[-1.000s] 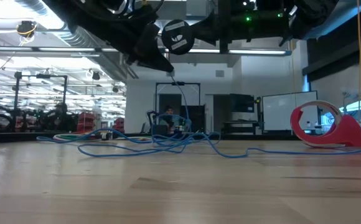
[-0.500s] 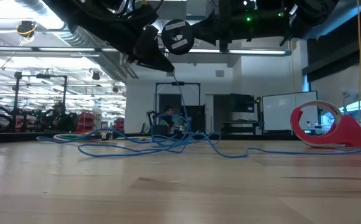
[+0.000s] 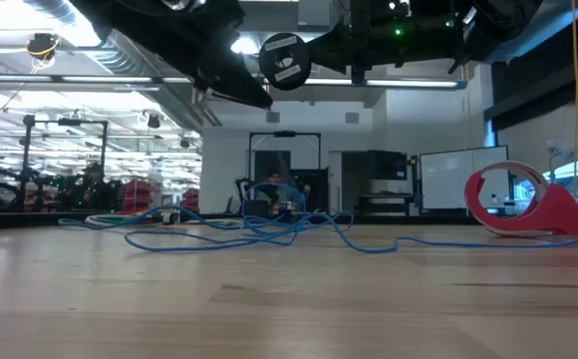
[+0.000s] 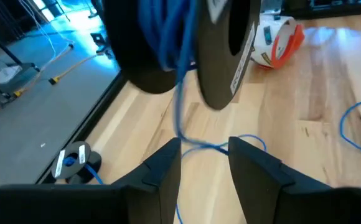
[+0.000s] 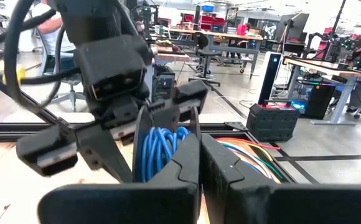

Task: Coil cords
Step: Coil the blue wire onto the spool

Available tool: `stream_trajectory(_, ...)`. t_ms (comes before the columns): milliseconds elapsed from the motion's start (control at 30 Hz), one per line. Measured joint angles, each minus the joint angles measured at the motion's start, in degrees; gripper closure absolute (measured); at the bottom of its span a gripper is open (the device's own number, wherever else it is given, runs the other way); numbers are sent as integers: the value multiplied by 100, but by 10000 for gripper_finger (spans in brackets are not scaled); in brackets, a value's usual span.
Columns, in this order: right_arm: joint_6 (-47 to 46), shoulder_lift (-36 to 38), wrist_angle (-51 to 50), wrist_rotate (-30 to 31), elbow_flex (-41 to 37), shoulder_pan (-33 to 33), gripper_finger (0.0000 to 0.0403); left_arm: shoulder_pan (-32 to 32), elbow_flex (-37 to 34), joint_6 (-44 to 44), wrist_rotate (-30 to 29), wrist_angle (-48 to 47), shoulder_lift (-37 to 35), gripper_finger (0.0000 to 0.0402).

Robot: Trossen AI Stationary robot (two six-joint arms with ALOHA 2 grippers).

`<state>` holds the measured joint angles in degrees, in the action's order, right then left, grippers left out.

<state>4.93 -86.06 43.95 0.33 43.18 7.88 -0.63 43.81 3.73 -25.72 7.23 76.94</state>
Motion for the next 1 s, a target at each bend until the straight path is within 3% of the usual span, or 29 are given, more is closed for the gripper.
stream_trajectory(267, 0, 0, -3, 1, 0, 0, 398, -126, 2, -87, -1, -561, -594, 276)
stream_trajectory(733, 4, 0, -44, 3, 0, 2, 398, -120, 0, -126, -8, -574, -767, 276)
stream_trajectory(1000, 4, -2, -50, 5, 0, 2, 398, -120, 0, -696, -8, -1519, -1036, 276)
